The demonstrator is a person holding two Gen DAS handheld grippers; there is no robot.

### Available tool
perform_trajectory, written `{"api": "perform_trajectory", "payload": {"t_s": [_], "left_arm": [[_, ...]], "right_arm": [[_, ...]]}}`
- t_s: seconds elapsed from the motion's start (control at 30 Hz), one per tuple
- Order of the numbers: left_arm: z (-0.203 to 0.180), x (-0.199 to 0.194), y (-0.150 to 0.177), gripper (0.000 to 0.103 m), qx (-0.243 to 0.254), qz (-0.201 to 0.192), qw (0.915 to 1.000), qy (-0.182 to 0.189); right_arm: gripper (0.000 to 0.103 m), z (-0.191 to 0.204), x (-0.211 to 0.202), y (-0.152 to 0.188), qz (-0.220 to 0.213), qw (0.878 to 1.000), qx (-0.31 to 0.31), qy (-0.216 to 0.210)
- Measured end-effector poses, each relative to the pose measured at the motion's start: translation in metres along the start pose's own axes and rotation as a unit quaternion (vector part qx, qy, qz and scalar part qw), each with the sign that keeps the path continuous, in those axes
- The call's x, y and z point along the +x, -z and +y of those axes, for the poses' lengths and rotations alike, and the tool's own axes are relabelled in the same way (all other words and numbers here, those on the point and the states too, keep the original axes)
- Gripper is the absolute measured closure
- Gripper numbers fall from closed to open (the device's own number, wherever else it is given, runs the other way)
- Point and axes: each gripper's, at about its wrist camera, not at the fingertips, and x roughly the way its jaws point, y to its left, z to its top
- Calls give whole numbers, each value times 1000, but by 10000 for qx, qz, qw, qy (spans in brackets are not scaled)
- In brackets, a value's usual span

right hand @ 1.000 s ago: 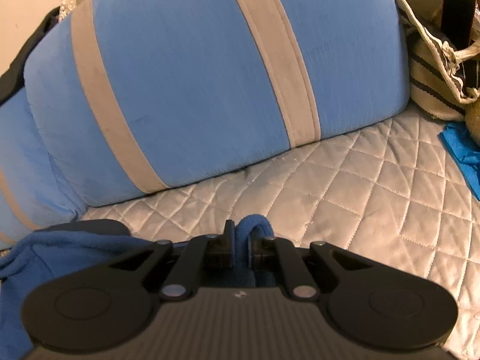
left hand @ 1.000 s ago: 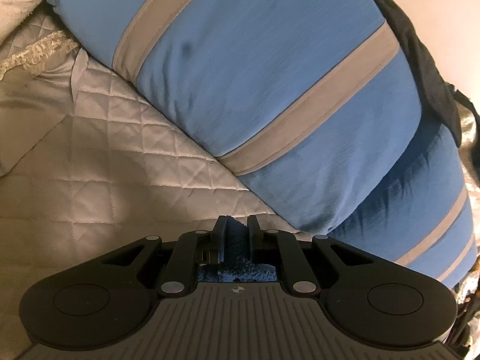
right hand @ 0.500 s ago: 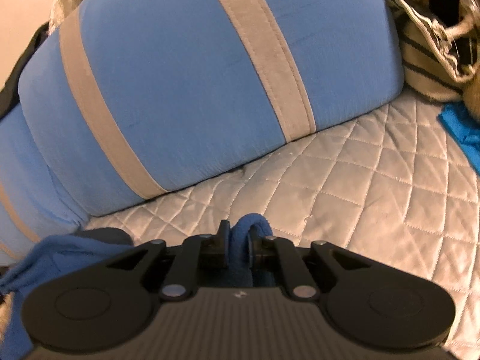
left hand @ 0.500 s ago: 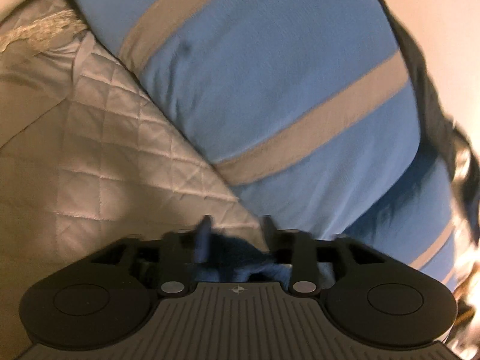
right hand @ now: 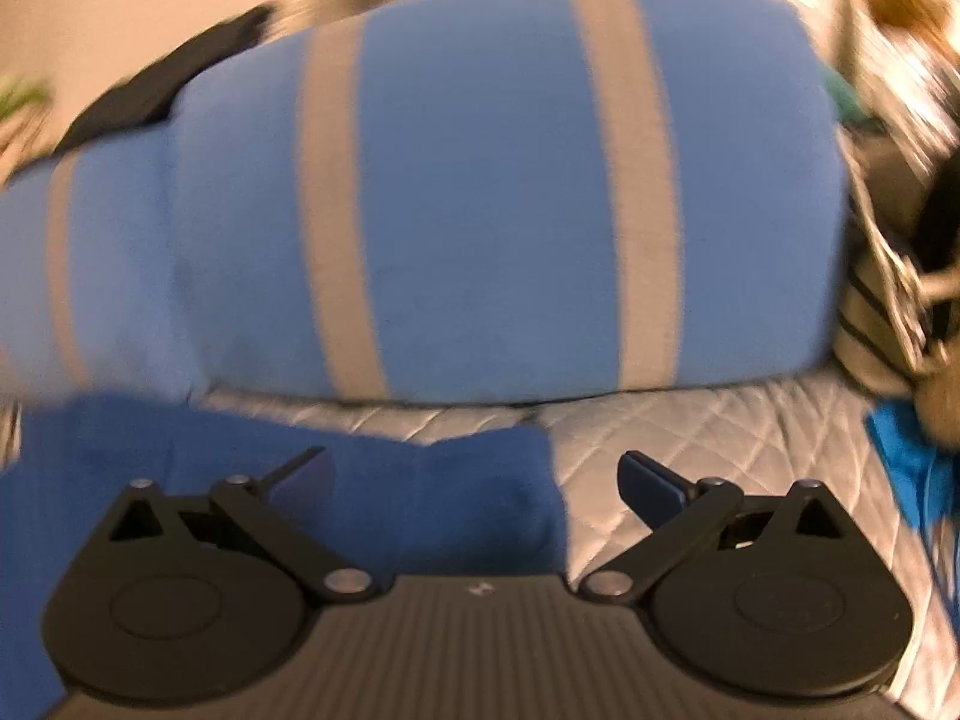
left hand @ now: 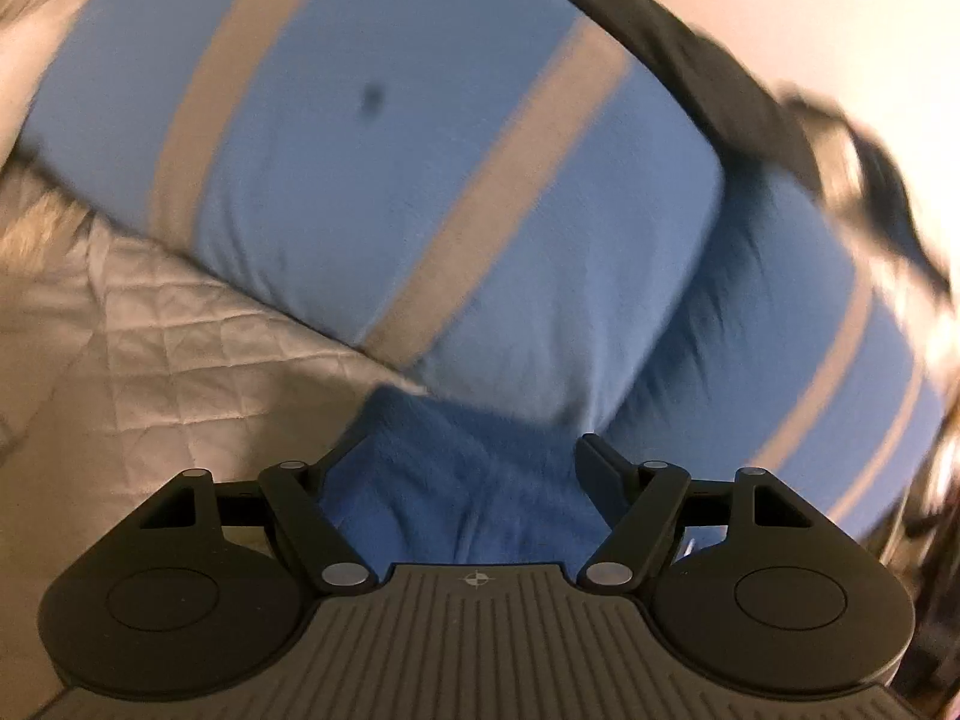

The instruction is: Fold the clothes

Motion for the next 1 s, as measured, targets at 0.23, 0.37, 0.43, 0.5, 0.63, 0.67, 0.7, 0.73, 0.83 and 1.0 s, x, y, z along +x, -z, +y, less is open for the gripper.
{"api": "perform_trajectory", "payload": {"t_s": [0.23, 0.37, 0.43, 0.5, 0.63, 0.67, 0.7, 0.73, 0.83, 1.0], "left_arm": [[-43, 27, 36, 29, 1695, 295, 9831, -628], [-41, 55, 64, 29, 2276, 530, 9663, -1078], [-34, 65, 76, 27, 2319, 518, 9651, -1104], [-29, 70, 84, 21, 2331, 428, 9654, -1092], [-20, 73, 89, 14, 2203, 271, 9695, -1041], [-17, 73, 89, 13, 2156, 243, 9709, -1010], [-15, 72, 89, 13, 2112, 230, 9724, -964], [-13, 72, 88, 13, 2057, 224, 9741, -910], [-7, 73, 85, 13, 1895, 213, 9788, -751], [-5, 72, 87, 13, 1850, 143, 9802, -696]], "right_arm": [[1, 58, 7, 20, 229, 9910, -1322, 38], [1, 73, 25, 39, 425, 9862, -1590, 180], [1, 67, 38, 52, 669, 9882, -1358, 217], [1, 60, 43, 62, 629, 9907, -1196, 175], [1, 54, 47, 75, 355, 9943, -998, 103], [1, 53, 47, 78, 305, 9948, -968, 78], [1, 51, 47, 79, 258, 9954, -924, 42], [1, 49, 46, 80, 219, 9961, -856, -13], [1, 38, 44, 80, 113, 9982, -548, -232], [1, 20, 41, 79, -52, 9980, -27, -630]]}}
